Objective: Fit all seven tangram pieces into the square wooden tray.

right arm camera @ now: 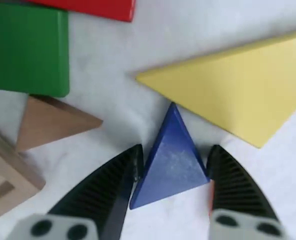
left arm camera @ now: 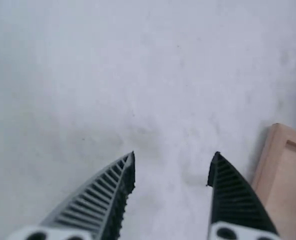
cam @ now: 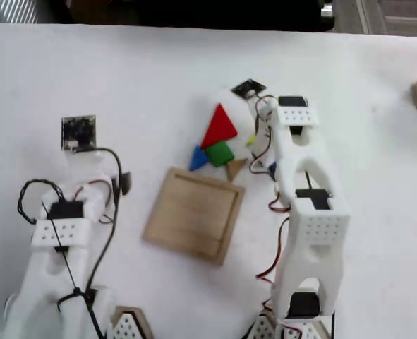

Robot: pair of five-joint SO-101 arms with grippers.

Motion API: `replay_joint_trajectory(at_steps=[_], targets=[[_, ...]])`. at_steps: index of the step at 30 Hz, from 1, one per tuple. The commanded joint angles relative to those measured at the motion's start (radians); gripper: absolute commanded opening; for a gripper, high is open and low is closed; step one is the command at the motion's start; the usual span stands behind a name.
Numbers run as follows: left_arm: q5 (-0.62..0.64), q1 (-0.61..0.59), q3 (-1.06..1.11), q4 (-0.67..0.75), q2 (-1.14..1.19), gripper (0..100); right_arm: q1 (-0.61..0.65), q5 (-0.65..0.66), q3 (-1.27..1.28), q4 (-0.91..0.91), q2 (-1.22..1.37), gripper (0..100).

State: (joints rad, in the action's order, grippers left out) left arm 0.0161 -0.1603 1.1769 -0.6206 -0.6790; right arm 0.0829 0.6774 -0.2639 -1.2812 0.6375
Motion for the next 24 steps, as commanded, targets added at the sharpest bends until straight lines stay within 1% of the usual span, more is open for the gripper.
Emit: replay_joint_trajectory(at_steps=[1, 5, 8, 12, 14, 18, 21, 24], targets=[[-0.011, -0.007, -0.014, 0.028, -0.025, 25, -0.007, -0.02, -0.02, -0.047, -0.013, 21.8], [-0.011, -0.007, -0.014, 0.028, -0.025, 25, -0.018, -0.049, -0.02, -0.061, -0.022, 29.5], [-0.011, -0.007, -0.014, 0.028, -0.025, 25, -0.015, -0.06, 0.011, -0.064, -0.056, 27.2], [-0.011, -0.007, -0.014, 0.028, -0.025, 25, -0.008, -0.141, 0.098, -0.054, -0.14, 25.6], [-0.011, -0.007, -0.014, 0.028, -0.025, 25, -0.013, -0.169, 0.157, -0.025, -0.182, 25.7], [-0.011, -0.007, -0.014, 0.028, -0.025, 25, -0.022, -0.206, 0.281, 0.104, -0.228, 25.7], [-0.011, -0.005, -0.014, 0.028, -0.025, 25, -0.021, -0.216, 0.301, 0.136, -0.237, 25.8], [-0.011, -0.005, -0.012, 0.028, -0.025, 25, -0.021, -0.31, 0.278, 0.133, -0.234, 25.8]])
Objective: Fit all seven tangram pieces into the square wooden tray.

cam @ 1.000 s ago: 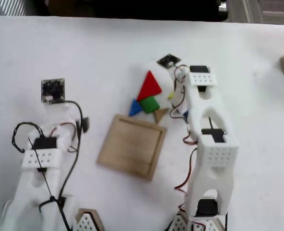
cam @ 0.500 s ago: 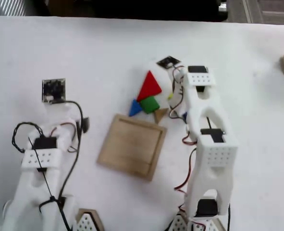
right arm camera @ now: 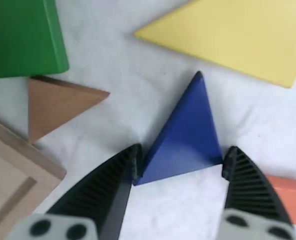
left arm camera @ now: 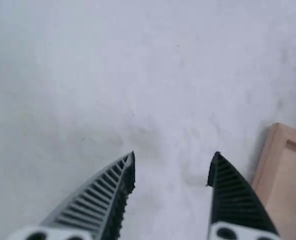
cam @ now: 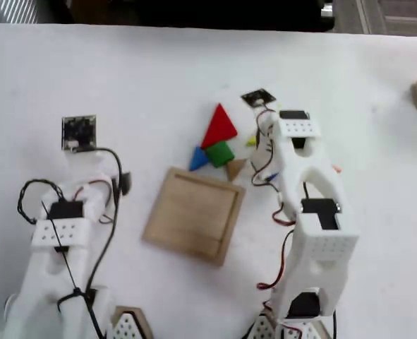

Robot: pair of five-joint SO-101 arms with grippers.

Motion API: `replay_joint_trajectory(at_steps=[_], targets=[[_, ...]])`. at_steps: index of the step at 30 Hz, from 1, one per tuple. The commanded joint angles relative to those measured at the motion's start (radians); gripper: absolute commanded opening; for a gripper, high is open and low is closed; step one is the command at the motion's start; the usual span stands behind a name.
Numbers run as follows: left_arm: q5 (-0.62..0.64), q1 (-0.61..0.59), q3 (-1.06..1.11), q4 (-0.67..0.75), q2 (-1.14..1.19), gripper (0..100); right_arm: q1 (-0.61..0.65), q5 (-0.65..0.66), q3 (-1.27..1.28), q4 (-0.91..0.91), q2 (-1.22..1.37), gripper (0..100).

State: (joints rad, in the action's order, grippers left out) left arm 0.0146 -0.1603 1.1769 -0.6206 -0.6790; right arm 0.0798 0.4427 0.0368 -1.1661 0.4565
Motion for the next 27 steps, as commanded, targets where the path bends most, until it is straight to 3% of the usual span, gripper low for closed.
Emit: replay_joint_trajectory(at_steps=[1, 4, 8, 17, 21, 27], targets=[[-0.009, -0.005, -0.012, 0.028, -0.025, 25, -0.019, -0.12, -0.034, 0.016, -0.051, 25.8], [-0.009, -0.005, -0.012, 0.028, -0.025, 25, -0.025, -0.247, -0.064, -0.012, -0.05, 25.8], [-0.009, -0.005, -0.012, 0.028, -0.025, 25, 0.005, -0.315, -0.071, -0.019, -0.048, 25.6], [-0.009, -0.005, -0.012, 0.026, -0.025, 25, -0.01, -0.298, -0.064, 0.077, -0.036, 25.5], [-0.009, -0.005, -0.012, 0.026, -0.025, 25, -0.001, -0.245, -0.083, 0.076, -0.002, 25.5], [-0.009, -0.005, -0.012, 0.026, -0.025, 25, -0.007, -0.284, -0.157, 0.024, 0.05, 25.5]])
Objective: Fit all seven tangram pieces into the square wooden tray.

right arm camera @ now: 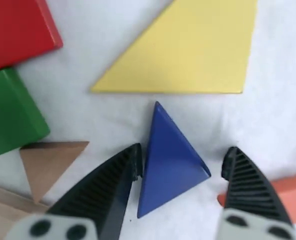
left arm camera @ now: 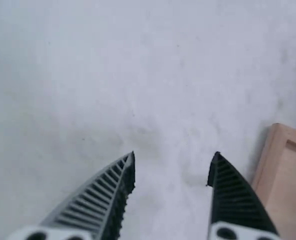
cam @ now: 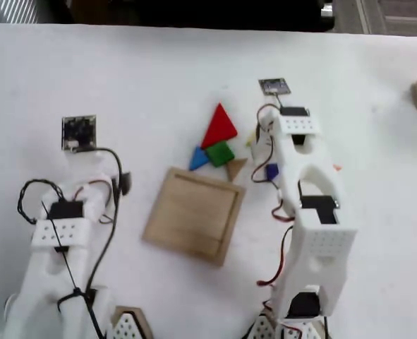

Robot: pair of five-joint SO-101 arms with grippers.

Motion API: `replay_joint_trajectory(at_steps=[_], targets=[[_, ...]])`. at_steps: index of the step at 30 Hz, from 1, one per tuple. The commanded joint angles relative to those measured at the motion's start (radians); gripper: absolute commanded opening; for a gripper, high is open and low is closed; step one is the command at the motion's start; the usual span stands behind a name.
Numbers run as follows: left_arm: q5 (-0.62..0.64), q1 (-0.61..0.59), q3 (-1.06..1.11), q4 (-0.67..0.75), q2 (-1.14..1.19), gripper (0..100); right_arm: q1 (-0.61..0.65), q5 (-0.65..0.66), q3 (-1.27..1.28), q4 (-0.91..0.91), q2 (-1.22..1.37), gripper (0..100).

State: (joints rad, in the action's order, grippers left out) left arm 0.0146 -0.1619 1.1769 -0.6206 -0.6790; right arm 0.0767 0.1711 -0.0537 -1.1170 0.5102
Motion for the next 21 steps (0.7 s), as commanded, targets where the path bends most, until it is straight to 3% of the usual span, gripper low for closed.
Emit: replay_joint_trajectory(at_steps=[1, 8, 13, 18, 21], targets=[[-0.009, -0.004, -0.012, 0.026, -0.025, 25, -0.005, -0.017, -0.08, -0.038, 0.005, 25.4], [-0.009, -0.004, -0.012, 0.026, -0.025, 25, -0.018, -0.061, -0.135, -0.094, 0.045, 24.6], [-0.009, -0.004, -0.012, 0.026, -0.025, 25, -0.018, -0.072, -0.135, -0.12, 0.047, 16.9], [-0.009, -0.004, -0.012, 0.026, -0.025, 25, -0.024, -0.074, -0.133, -0.13, 0.047, 20.8], [-0.009, -0.004, -0.012, 0.026, -0.025, 25, -0.028, -0.074, -0.133, -0.128, 0.047, 18.3]])
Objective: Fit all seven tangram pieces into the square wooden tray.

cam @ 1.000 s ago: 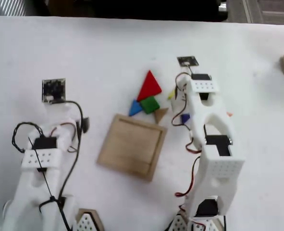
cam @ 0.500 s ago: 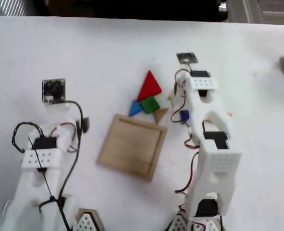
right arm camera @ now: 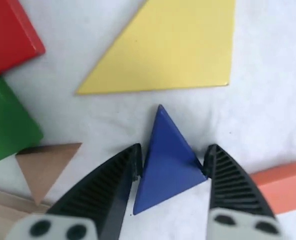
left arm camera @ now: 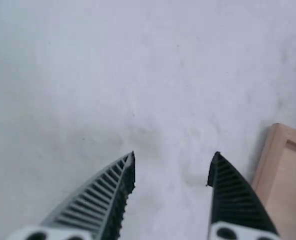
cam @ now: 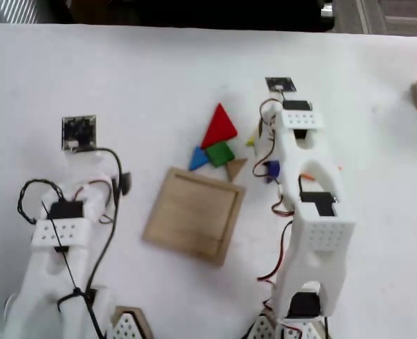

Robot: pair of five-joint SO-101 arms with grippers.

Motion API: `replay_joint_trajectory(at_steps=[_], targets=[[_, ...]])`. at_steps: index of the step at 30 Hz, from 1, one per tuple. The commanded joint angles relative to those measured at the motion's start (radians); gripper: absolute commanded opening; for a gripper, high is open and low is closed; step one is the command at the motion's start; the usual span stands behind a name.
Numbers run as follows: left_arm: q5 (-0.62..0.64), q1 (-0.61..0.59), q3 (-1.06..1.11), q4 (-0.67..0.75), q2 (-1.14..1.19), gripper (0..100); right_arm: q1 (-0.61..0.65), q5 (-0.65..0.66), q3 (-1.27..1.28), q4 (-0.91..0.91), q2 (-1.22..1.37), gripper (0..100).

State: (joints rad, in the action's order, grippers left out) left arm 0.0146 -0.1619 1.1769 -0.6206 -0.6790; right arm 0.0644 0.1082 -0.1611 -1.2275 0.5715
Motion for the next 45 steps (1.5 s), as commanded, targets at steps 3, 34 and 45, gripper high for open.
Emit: replay_joint_trajectory(at_steps=[3, 34, 45], targets=[[-0.009, -0.004, -0.012, 0.026, -0.025, 25, -0.016, -0.008, -0.026, -0.019, -0.015, 13.6], [-0.009, -0.004, -0.012, 0.026, -0.025, 25, -0.03, -0.103, 0.018, 0.002, -0.091, 21.9], [-0.009, -0.004, -0.012, 0.026, -0.025, 25, -0.031, -0.101, -0.031, 0.005, -0.018, 19.8]])
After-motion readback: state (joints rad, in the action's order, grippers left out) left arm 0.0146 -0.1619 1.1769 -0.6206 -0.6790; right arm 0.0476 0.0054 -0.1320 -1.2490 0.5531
